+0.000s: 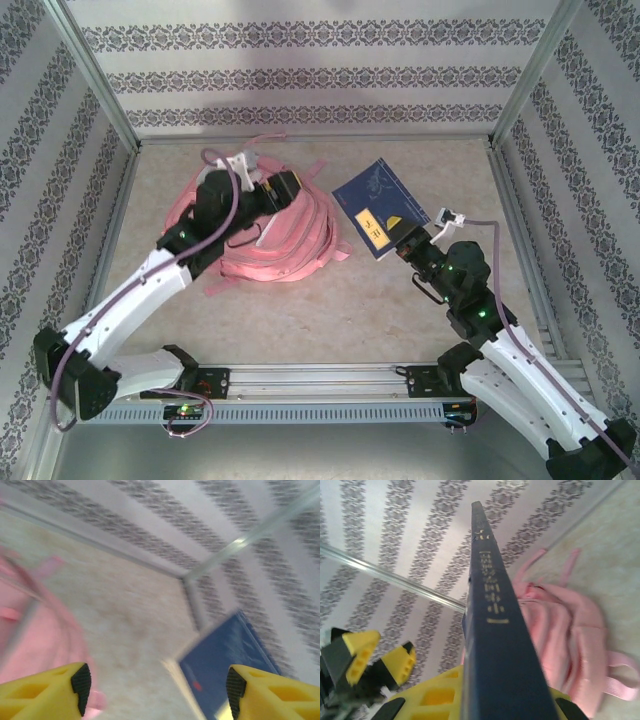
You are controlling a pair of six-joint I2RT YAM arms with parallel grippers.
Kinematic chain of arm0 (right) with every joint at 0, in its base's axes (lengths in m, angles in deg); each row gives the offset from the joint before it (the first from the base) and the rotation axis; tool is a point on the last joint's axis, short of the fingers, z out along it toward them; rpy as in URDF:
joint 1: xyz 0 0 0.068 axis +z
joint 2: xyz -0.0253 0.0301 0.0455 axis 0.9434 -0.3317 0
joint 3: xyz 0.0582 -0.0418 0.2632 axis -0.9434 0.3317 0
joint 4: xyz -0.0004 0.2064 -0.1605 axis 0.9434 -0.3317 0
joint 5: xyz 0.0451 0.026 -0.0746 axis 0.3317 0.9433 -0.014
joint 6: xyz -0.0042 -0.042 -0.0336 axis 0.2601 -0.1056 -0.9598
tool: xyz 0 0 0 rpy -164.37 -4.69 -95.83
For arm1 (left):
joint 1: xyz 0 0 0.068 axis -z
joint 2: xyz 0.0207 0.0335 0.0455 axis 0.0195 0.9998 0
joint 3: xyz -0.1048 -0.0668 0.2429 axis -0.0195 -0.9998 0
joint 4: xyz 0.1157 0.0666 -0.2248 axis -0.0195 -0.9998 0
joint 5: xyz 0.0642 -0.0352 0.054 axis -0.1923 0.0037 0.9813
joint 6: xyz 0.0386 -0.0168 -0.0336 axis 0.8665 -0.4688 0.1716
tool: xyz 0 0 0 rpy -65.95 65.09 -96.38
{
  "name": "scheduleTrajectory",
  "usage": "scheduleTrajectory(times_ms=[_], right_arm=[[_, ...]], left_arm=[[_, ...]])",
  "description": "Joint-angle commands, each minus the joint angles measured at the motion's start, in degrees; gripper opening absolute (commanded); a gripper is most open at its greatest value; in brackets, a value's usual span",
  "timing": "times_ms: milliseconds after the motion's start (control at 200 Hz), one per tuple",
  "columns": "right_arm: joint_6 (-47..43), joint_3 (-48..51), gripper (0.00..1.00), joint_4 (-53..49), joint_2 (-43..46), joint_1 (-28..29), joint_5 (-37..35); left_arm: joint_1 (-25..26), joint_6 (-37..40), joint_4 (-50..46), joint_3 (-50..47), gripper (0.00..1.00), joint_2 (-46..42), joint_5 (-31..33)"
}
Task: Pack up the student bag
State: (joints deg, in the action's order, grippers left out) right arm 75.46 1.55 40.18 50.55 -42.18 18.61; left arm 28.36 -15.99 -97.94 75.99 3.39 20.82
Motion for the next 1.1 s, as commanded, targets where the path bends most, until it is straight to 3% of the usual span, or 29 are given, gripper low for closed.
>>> scheduleTrajectory(times_ms=[0,175,325,540,884,1039,1094], right_arm=[[-1.2,0.3,0.0,-5.0,1.7,-1.3,-0.4],[-1.0,2.9,0.0,-4.2,4.0,-3.0,2.4],[-1.1,4.1,0.0,-4.7,6.3,-4.5,4.2],[-1.2,5.1,0.0,-5.6,8.7,-5.7,6.5],[0.3,8.0,0.0,-4.2,9.9,-6.7,7.2],[0.4,7.8,0.0,-4.7,10.0,-6.9,7.8],[0.4,7.6,0.0,-5.0,10.3,-6.9,8.1]], left_arm=[[-3.6,12.0,-19.2,5.9,0.73,7.1,-3.1],[-7.1,19.3,-27.7,15.3,0.69,19.5,-10.8],[-7.3,22.2,-31.8,20.6,0.68,27.7,-9.4],[-7.3,23.4,-31.8,22.1,0.66,32.8,-11.0],[-7.3,22.7,-29.2,20.5,0.3,35.5,-17.2],[-7.3,24.5,-32.5,22.8,0.27,39.0,-14.8],[-7.3,25.0,-33.5,23.2,0.21,39.1,-13.6]])
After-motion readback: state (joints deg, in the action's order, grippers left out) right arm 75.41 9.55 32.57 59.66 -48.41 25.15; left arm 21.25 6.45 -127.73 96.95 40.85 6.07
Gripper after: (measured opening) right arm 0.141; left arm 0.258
